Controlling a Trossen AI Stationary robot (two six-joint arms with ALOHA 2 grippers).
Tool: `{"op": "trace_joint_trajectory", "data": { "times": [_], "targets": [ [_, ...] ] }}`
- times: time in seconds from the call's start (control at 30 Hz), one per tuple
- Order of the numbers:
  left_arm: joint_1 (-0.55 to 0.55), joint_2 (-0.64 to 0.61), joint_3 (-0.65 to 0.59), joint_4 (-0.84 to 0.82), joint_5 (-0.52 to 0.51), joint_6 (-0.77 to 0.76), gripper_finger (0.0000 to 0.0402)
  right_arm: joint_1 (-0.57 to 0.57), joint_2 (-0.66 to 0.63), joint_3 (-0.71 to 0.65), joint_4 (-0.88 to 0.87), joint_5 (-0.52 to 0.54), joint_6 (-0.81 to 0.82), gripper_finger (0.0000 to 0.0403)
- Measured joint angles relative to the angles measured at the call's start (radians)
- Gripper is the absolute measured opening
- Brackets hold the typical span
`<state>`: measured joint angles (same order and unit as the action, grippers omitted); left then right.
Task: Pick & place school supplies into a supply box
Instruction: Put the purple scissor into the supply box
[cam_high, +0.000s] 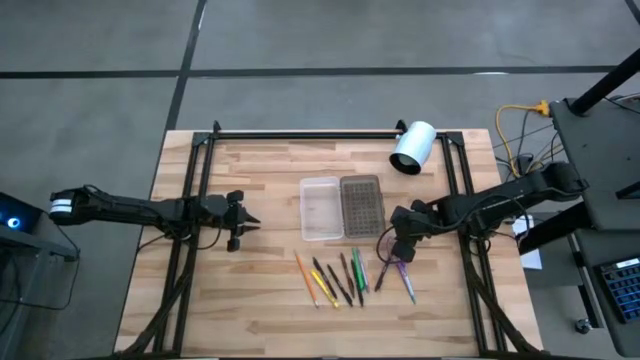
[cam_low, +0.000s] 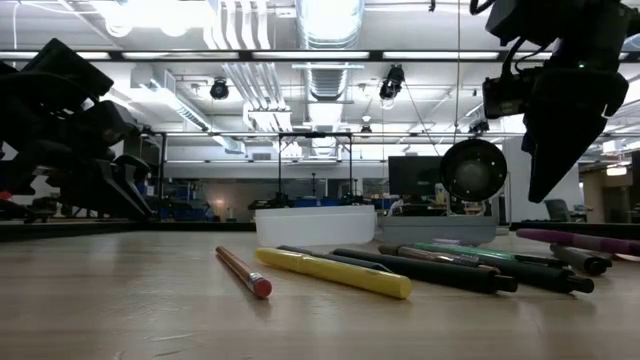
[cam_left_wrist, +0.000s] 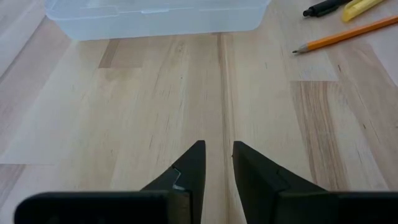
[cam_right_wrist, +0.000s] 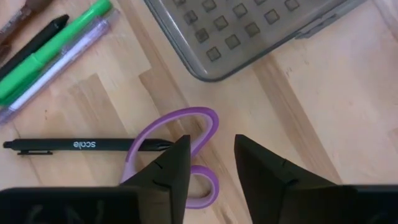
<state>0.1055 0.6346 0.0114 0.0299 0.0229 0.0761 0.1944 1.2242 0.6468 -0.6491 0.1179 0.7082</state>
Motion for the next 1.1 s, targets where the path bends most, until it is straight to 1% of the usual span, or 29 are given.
{"op": "trace_joint_trajectory", "data": {
  "times": [0.17, 0.33, 0.5, 0.77, 1.1],
  "targets": [
    [0.000, 0.000, 0.000, 0.000, 0.000, 0.000, 0.0066, 0.000, 0.025, 0.000, 0.002, -0.013, -0.008, 0.0152],
    [0.000, 0.000, 0.000, 0.000, 0.000, 0.000, 0.0066, 0.007, 0.075, 0.000, 0.008, -0.015, -0.005, 0.0161],
    [0.000, 0.000, 0.000, 0.000, 0.000, 0.000, 0.0067, 0.006, 0.137, -0.001, 0.018, -0.014, -0.006, 0.0157],
    [0.000, 0.000, 0.000, 0.000, 0.000, 0.000, 0.0067, 0.006, 0.205, 0.002, 0.087, -0.011, -0.012, 0.0143],
    [0.000, 0.000, 0.000, 0.000, 0.000, 0.000, 0.0066, 0.006, 0.165, 0.025, 0.077, -0.015, -0.012, 0.0132]
  ]
}}
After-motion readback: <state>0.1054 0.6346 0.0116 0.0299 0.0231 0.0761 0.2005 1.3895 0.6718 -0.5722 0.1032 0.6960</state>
